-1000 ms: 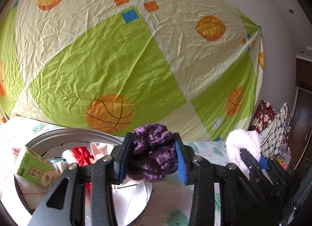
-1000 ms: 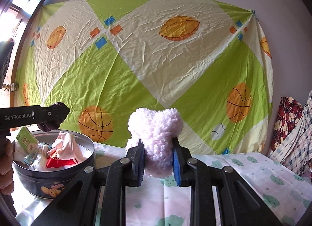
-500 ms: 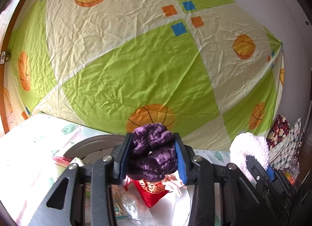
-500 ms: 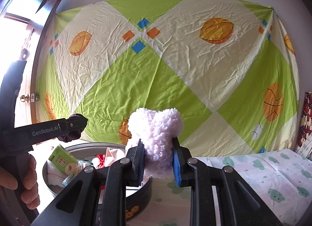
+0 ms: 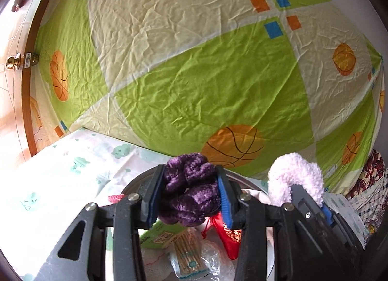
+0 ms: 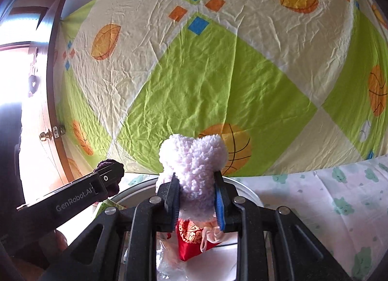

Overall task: Organize soft objects
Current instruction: 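Carry the scrunchie and fluffy pad over the tin with both tools, then open both tools to drop the scrunchie and fluffy pad into the tin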

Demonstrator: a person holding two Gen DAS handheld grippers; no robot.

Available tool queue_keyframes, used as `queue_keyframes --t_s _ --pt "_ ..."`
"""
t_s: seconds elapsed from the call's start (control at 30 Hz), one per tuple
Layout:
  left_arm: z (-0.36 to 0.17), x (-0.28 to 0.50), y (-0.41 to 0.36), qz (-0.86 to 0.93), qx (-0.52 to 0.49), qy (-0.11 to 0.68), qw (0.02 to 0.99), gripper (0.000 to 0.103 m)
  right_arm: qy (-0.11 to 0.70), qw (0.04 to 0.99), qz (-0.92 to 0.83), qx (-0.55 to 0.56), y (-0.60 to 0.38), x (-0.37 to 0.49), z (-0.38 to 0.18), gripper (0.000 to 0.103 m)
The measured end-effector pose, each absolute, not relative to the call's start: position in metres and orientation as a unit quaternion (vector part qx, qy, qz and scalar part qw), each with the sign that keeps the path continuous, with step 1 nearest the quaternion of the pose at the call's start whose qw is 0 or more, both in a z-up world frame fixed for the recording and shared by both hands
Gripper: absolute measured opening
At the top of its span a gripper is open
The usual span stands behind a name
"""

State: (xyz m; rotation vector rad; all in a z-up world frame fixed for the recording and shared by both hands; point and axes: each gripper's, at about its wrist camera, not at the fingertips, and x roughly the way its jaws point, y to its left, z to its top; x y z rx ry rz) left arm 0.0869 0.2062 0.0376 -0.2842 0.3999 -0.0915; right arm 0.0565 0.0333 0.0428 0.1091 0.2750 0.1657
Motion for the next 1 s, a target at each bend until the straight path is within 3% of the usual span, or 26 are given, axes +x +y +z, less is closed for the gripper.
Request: queue_keyframes --t_s 0.33,0.8,0.9,1.0 --pt "0.027 0.097 0.196 0.019 -0.087 0.235 0.968 0.039 0.219 0.969 0.101 0.054 0.034 0.092 0.013 0.026" --pt "0.016 0.105 0.183 0.052 -0.038 0.250 0.966 0.039 0.229 0.966 0.117 0.034 0.041 0.092 0.009 0.026" --pt "0.014 0.107 0.182 0.060 -0.030 0.253 0.965 0.039 0.229 0.964 0.130 0.035 0.043 0.091 0.009 0.030" --pt "0.012 0.110 0.186 0.069 -0.032 0.261 0.962 0.040 0.229 0.964 0.133 0.037 0.041 0.090 0.008 0.045"
